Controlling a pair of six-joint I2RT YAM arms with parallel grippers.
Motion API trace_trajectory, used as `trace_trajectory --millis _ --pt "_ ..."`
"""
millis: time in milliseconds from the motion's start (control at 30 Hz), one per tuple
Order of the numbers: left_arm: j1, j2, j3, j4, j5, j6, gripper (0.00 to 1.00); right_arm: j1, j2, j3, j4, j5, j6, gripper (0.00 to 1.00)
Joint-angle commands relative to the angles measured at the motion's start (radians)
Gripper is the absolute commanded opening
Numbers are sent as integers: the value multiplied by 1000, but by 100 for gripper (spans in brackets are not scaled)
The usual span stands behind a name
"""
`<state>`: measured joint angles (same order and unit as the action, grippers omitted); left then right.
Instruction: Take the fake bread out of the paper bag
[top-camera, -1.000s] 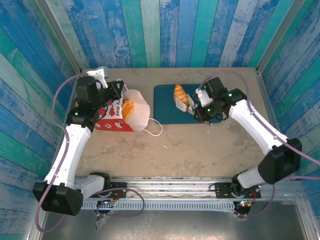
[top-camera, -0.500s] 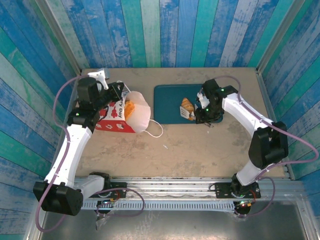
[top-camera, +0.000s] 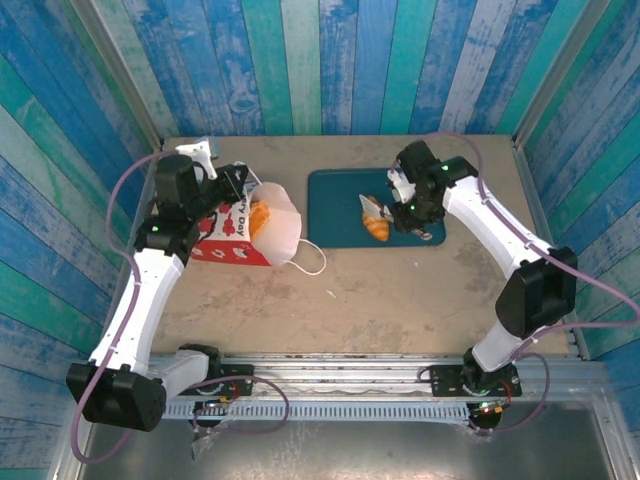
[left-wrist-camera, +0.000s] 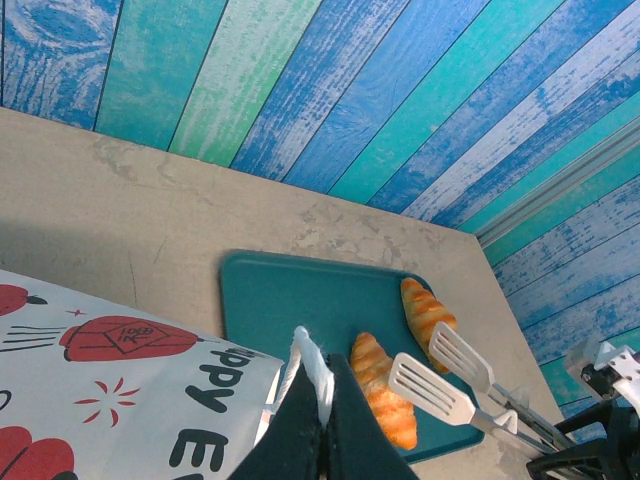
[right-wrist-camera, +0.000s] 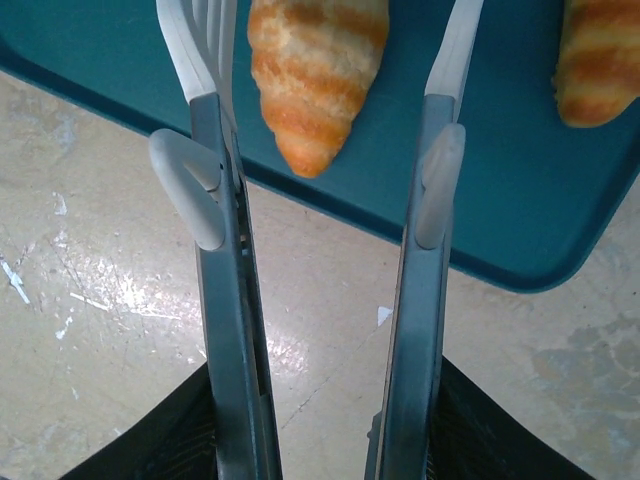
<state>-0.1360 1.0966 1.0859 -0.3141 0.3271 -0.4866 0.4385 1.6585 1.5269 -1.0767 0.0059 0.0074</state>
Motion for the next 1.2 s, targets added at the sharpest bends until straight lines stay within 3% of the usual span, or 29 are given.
trace_trajectory --millis 0,133,533,1167 --pt "-2 -23 -13 31 -2 12 0 22 39 30 -58 42 7 49" --pt "-2 -20 -16 35 0 8 0 28 62 42 -50 -10 44 48" --pt "-1 -15 -17 35 -8 6 0 34 101 72 -21 19 96 40" --pt "-1 -21 -14 40 0 0 0 -85 258 276 -75 66 181 40"
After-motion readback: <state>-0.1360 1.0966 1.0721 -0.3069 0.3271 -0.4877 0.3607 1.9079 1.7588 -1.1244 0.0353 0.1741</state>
